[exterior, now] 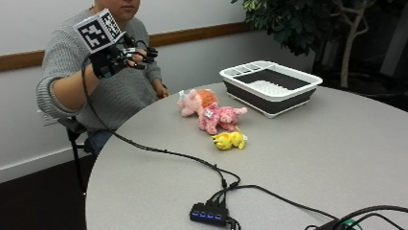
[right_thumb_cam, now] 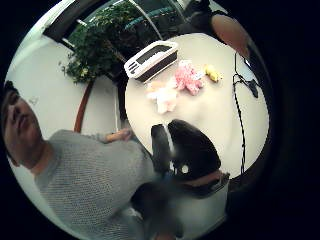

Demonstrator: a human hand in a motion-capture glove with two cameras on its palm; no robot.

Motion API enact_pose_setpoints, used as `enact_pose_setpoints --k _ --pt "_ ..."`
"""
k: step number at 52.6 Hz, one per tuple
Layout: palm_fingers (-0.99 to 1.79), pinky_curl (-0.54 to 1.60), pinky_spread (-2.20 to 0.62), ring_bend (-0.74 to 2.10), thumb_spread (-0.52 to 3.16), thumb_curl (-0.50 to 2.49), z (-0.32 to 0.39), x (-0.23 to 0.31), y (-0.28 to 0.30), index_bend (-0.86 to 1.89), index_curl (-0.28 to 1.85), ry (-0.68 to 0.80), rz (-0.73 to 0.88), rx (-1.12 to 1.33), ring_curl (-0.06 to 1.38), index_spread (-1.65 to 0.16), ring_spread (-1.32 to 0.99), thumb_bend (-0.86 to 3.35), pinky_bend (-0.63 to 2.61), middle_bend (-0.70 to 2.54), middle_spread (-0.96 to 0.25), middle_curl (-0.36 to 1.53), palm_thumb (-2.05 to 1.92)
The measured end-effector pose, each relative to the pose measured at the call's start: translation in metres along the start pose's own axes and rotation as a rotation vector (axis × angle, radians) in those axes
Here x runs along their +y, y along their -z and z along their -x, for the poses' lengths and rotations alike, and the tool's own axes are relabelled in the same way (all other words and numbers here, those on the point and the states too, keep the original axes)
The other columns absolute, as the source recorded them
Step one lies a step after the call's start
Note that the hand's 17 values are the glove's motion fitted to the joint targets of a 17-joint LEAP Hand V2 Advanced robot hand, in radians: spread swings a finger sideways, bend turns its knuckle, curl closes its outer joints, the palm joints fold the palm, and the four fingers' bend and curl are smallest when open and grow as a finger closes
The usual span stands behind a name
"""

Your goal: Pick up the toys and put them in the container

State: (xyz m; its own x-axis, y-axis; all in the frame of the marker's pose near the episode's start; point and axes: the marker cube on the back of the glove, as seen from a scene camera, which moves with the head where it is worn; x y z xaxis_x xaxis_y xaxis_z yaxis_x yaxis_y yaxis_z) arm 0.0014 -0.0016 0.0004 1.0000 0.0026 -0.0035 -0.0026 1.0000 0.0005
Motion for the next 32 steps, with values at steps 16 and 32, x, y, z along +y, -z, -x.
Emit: enact_pose_setpoints --k 16,32 --pt "0.33 0.24 -0.01 0.48 1.21 0.10 0.010 -0.011 -0.012 0.18 0.13 0.018 0.027 0.011 0.15 -0.33 -0.25 0.04 0.68 0.18 -0.21 0.10 0.03" --pt "0.27 0.27 -0.01 0.53 1.40 0.17 0.041 -0.057 -0.032 0.19 0.21 0.063 0.039 -0.148 0.18 -0.37 -0.29 0.01 0.71 0.19 -0.24 0.17 0.01"
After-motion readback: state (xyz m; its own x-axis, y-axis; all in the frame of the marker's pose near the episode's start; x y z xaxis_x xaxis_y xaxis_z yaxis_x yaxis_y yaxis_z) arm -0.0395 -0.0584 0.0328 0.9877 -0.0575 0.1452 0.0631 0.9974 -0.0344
